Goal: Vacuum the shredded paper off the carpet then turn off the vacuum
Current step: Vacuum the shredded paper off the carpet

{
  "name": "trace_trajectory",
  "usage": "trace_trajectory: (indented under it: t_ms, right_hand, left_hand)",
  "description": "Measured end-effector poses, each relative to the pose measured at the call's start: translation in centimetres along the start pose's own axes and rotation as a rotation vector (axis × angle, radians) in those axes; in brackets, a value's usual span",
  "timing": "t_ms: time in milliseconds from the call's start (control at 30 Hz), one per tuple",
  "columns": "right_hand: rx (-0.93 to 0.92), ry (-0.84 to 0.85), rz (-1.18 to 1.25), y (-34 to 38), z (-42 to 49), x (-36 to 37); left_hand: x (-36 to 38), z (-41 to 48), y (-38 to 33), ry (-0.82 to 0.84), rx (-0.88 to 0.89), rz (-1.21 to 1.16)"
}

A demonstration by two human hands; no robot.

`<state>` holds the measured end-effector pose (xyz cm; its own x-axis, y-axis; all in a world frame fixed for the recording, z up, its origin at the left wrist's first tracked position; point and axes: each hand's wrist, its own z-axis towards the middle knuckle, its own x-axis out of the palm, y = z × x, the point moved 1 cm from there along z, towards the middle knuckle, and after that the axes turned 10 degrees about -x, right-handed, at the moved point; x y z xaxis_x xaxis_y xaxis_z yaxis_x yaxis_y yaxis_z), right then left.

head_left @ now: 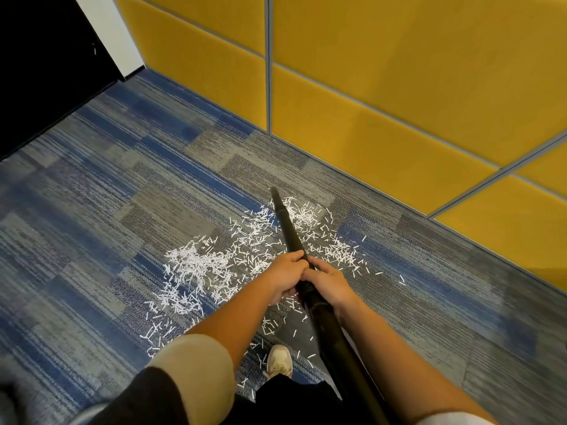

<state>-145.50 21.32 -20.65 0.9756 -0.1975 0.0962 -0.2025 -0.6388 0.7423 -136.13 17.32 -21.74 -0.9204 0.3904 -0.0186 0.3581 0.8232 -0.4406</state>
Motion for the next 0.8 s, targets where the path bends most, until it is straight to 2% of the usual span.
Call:
trace_trajectory:
  t_ms: [233,400,800]
  right_hand:
    - [0.012,0.085,-0.002,-0.3,0.1,2.3]
    - [0.005,0.108,-0.023,-0.4,-1.6,2.0]
    - [-0.024,-0.017,0.075,-2.7,-6.7,0.6]
  left_hand:
    - [-2.3,-0.3,1.2,-0.027,-0.029,-0.1]
    - [-1.9,-1.7,1.6,0.0,-0.04,0.008]
    - [1.1,-4.5,3.6,0.208,-0.114,0.105]
